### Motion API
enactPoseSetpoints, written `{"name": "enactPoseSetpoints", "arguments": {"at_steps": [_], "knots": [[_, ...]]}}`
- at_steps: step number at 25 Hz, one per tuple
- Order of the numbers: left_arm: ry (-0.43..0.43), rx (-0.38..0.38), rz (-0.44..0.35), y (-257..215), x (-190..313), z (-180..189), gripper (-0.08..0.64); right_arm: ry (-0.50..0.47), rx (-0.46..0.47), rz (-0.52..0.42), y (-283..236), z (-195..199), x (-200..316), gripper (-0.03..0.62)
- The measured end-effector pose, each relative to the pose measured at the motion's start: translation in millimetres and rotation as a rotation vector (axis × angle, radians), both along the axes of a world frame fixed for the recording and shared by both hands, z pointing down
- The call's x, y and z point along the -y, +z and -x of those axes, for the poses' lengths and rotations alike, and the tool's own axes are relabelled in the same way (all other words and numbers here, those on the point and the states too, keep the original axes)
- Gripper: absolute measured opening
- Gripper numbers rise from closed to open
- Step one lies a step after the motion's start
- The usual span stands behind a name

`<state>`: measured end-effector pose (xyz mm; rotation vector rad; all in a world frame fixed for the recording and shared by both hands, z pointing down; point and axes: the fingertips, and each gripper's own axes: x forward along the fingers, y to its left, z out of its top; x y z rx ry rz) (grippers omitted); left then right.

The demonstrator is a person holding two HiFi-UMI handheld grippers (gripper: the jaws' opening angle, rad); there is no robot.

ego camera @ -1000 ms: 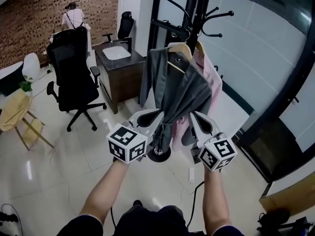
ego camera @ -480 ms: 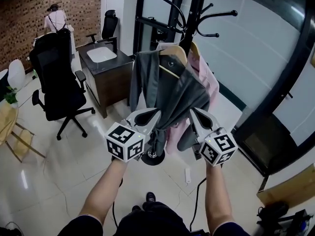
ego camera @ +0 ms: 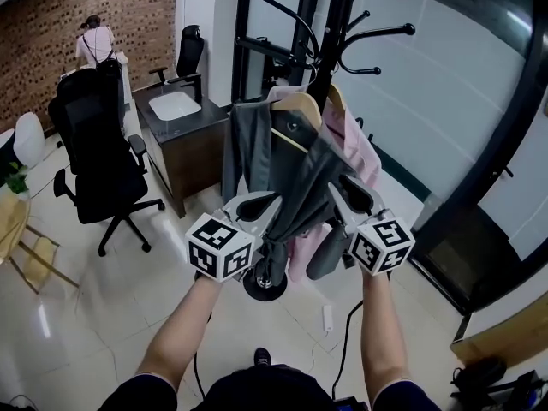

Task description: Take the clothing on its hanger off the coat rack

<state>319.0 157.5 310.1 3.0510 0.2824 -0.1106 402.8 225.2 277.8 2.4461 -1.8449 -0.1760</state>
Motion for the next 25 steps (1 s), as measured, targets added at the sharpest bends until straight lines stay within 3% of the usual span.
{"name": "enactPoseSetpoints", "arguments": {"at_steps": [3,7,14,19,20,22,25], "knots": [[0.015,0.011,-0.01,0,-3,-11,0.012,0.027,-0.077,0.064,-11,-25,10,0.177],[0.02,0.023,-0.025,1,-5,-21,0.012,0.046,-0.14,0.19,-21,-59,27,0.19],[0.004,0.041,-0.052,5,-1,-30,0.012,-0.008,-0.122,0.408,7,-98,69,0.24],[-0.013,0.052,-0.042,11,1,-34,0.012,-0.009,-0.099,0.445,26,-113,84,0.241],[-0.015,0.056,-0.042,14,1,-34,0.012,-0.009,-0.096,0.441,28,-115,85,0.227],[-0.019,0.066,-0.041,18,1,-35,0.012,-0.034,-0.077,0.443,33,-113,87,0.092],[-0.031,0.077,-0.041,24,5,-34,0.012,-0.063,-0.046,0.449,37,-110,90,0.021]]}}
